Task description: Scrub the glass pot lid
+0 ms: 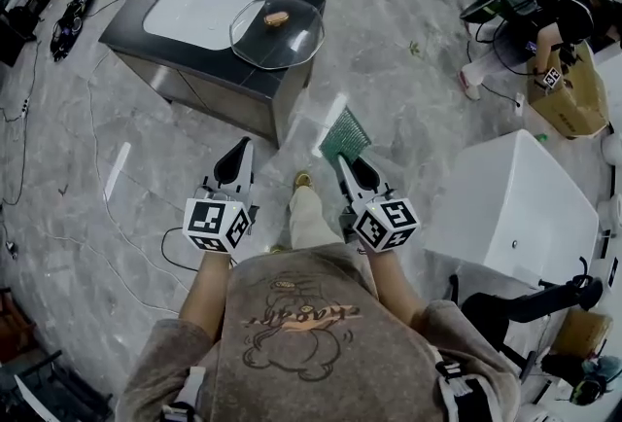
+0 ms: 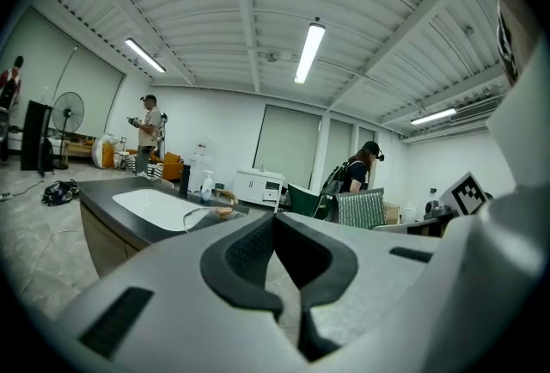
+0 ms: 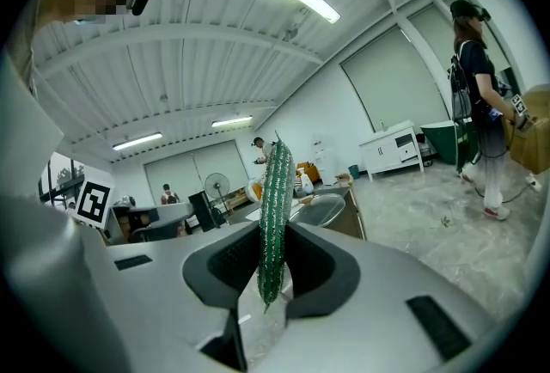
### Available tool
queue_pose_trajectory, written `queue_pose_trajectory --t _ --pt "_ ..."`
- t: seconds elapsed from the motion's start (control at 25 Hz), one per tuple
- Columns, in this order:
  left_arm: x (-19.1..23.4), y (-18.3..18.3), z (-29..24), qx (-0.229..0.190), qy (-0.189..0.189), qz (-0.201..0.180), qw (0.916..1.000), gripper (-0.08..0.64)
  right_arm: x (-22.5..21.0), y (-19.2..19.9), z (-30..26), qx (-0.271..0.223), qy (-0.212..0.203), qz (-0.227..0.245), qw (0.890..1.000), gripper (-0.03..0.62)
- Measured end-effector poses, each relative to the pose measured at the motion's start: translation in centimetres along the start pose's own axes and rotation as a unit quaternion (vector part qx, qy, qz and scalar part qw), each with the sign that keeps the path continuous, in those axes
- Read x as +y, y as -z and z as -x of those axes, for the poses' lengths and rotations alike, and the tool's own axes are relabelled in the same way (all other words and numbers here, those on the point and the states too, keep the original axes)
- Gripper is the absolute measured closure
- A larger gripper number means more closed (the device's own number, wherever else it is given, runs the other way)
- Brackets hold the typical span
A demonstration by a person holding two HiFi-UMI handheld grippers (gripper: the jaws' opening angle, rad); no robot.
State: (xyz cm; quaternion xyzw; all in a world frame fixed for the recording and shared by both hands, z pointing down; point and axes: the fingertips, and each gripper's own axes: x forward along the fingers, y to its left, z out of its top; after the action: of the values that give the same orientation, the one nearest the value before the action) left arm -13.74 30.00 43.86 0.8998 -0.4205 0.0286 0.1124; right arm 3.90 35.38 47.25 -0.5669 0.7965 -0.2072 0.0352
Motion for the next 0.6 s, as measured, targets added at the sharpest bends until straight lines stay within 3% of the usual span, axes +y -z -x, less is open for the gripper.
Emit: queue_pose_trajectory --t 0.6 --pt "4.6 -4.8 -13.4 0.010 -0.029 -0.007 0.9995 0.554 -8.0 -8.2 -14.5 0.023 -0.062 0.016 0.998 0.497"
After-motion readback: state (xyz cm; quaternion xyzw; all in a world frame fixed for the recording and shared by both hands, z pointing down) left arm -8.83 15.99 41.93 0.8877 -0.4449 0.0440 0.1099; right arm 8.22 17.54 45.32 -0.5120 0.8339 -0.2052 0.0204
